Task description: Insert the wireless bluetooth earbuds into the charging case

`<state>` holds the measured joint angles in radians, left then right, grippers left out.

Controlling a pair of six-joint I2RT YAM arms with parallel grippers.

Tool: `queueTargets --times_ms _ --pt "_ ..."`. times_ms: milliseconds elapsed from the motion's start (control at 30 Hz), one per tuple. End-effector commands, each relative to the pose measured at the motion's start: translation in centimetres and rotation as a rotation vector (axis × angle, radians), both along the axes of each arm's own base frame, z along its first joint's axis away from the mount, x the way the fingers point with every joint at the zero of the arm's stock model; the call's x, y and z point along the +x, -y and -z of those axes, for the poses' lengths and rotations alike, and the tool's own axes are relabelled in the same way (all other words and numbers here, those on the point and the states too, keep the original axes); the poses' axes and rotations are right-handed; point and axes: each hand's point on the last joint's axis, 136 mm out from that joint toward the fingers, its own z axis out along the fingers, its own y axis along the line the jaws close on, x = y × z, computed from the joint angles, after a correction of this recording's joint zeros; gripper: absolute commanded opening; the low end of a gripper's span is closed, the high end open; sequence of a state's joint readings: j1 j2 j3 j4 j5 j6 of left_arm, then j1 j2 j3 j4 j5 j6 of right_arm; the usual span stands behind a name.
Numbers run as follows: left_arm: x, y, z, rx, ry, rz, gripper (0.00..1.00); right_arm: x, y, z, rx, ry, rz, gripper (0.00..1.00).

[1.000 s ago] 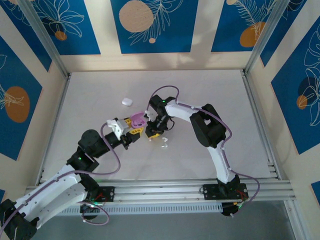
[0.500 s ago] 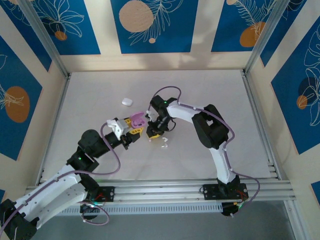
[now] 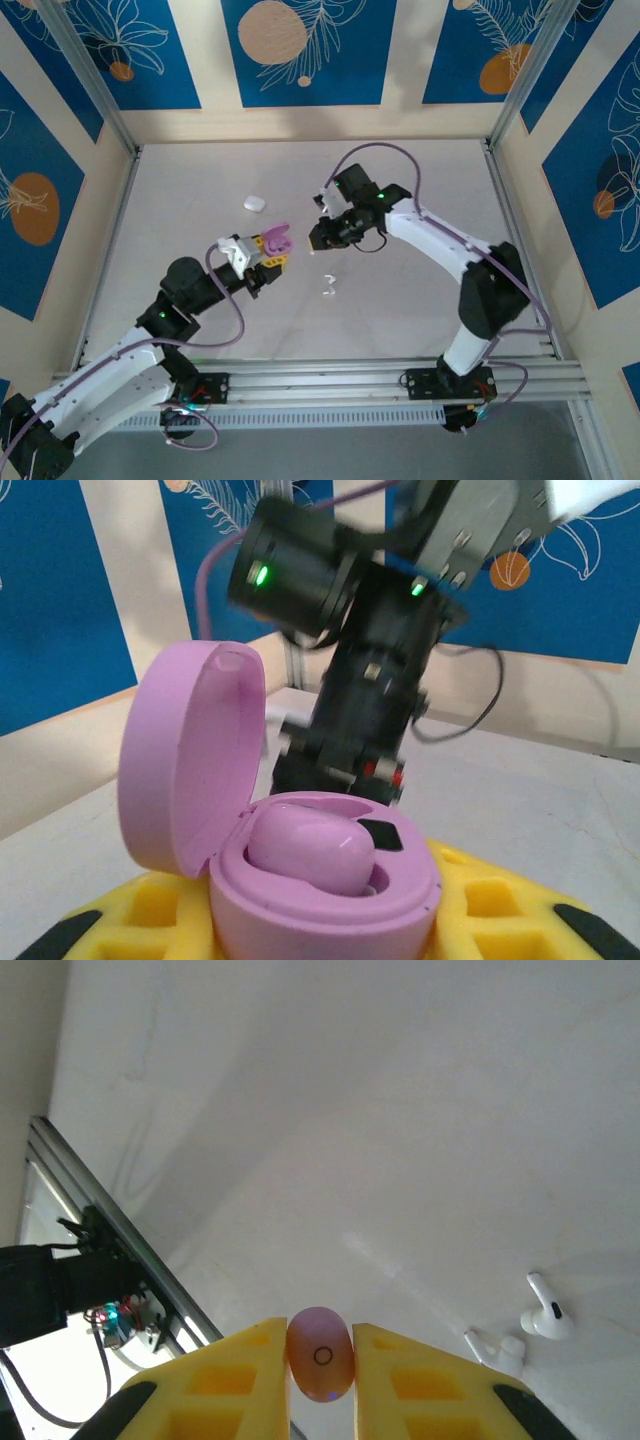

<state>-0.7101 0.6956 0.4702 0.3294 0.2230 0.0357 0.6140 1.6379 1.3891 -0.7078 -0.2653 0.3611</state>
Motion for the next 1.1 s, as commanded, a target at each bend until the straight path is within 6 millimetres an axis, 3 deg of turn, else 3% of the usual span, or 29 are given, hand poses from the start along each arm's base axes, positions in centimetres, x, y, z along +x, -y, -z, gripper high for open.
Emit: queueTargets --times_ms 0,200,367,567,1067 --pt "-0.1 0.2 -2.1 -0.039 0.043 0.004 0.30 -1.0 1.6 -3.9 0.027 0.086 0.034 0.20" --pt "-0.1 0.6 -2.1 -0.041 0.039 0.023 0.30 -3.9 1.8 -10.2 0.129 0.233 -0.034 0.20" --pt "-0.3 1.0 -2.2 -0.045 0.036 0.049 0.30 -6.4 0.5 -13.0 0.183 0.324 -0.129 0.21" --pt "-0.8 1.6 -2.4 -0.047 0.029 0.097 0.30 -7.4 -1.1 -14.0 0.196 0.368 -0.198 0.21" --pt "-1.3 2.2 -2.6 -0.055 0.024 0.146 0.30 -6.8 -2.8 -14.3 0.190 0.410 -0.228 0.21"
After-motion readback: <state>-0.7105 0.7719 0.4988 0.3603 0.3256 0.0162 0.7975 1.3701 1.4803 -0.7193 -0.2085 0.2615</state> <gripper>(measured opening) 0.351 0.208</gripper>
